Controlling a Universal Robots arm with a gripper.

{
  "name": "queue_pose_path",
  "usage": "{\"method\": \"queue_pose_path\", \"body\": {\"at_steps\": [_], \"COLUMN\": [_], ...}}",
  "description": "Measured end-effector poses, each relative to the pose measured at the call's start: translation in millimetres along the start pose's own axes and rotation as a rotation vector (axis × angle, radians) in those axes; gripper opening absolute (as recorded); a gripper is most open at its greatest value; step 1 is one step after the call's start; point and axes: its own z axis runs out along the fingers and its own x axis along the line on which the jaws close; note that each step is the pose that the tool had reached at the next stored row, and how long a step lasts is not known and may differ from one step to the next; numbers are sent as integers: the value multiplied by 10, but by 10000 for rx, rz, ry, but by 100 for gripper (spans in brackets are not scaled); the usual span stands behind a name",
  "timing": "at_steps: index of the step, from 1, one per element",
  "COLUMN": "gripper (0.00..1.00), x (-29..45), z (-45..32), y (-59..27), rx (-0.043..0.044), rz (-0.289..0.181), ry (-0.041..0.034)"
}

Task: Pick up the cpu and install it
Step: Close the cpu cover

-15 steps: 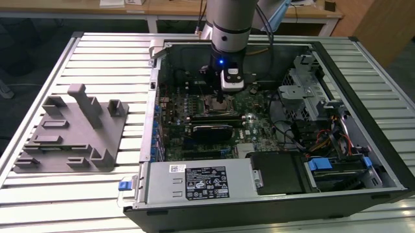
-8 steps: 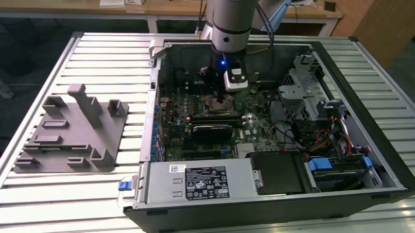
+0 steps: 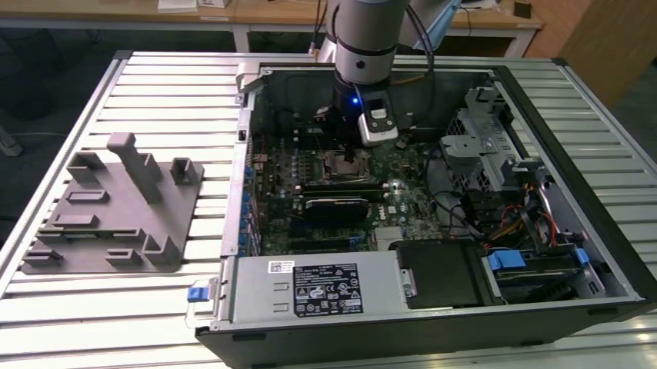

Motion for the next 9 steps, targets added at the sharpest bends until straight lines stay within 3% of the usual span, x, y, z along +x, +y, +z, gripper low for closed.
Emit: {"method": "queue_pose_path", "body": {"at_steps": [5, 9], "gripper": [11, 11], "x": [0, 0], "z": [6, 11], "y": [1, -1], "rx": [-122, -138], "rz": [-571, -1218], "ry": [12, 40]}}
